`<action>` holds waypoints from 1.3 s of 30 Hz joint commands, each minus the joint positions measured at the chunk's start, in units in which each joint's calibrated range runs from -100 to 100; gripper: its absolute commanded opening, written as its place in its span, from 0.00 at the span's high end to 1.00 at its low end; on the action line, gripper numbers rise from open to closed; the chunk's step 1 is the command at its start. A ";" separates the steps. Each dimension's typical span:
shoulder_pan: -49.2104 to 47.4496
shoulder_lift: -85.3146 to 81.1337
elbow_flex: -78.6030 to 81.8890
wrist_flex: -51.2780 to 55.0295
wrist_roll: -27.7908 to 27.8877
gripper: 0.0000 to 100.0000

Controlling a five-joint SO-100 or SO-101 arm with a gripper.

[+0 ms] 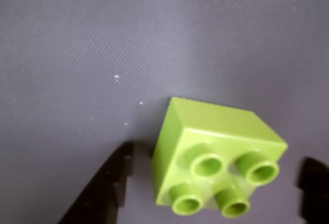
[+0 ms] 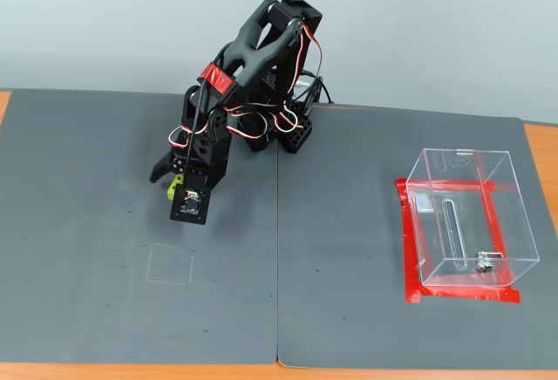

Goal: Pick the green lego block and place it into the transparent box

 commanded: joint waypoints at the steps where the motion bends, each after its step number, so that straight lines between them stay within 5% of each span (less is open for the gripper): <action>1: 1.06 0.60 -1.43 -1.17 -0.31 0.74; 16: 0.99 -0.16 -1.25 -1.35 -0.42 0.93; 39: -6.17 -16.53 -8.21 1.08 -0.52 0.93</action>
